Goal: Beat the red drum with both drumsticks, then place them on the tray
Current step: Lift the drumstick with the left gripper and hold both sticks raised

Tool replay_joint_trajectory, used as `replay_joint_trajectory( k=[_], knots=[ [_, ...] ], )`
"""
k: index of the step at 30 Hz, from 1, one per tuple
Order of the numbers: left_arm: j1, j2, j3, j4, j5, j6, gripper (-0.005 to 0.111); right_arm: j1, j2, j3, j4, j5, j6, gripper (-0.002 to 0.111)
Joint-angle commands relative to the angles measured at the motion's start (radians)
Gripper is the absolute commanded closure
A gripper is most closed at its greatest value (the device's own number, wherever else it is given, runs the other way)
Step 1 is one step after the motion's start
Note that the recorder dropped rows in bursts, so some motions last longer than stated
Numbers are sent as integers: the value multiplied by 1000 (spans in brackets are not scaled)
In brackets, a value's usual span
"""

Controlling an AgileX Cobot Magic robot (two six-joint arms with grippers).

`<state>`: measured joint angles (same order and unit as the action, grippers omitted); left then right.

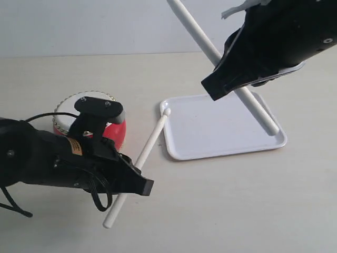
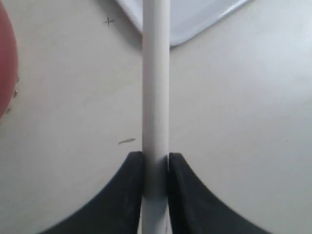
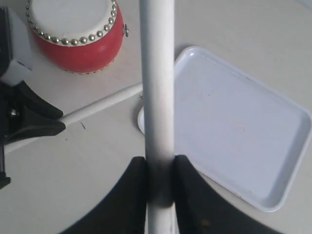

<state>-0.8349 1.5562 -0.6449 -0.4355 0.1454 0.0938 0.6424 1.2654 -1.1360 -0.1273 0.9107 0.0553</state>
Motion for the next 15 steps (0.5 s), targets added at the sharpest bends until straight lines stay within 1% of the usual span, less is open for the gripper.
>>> replay_joint_trajectory(
  k=[1, 4, 9, 11, 15],
  knots=[
    [9, -34, 2, 72, 140, -2, 107, -2, 51, 2, -2, -19, -3, 108],
    [9, -31, 2, 155, 232, -54, 107, -2, 68, 2, -2, -19, -3, 108],
    [9, -31, 2, 329, 316, -191, 107, -2, 71, 2, -2, -16, -3, 108],
    [9, -30, 2, 357, 332, -213, 107, -2, 71, 2, -2, -16, -3, 108],
    [9, -1, 2, 363, 334, -236, 107, -2, 71, 2, -2, -14, -3, 108]
  ],
)
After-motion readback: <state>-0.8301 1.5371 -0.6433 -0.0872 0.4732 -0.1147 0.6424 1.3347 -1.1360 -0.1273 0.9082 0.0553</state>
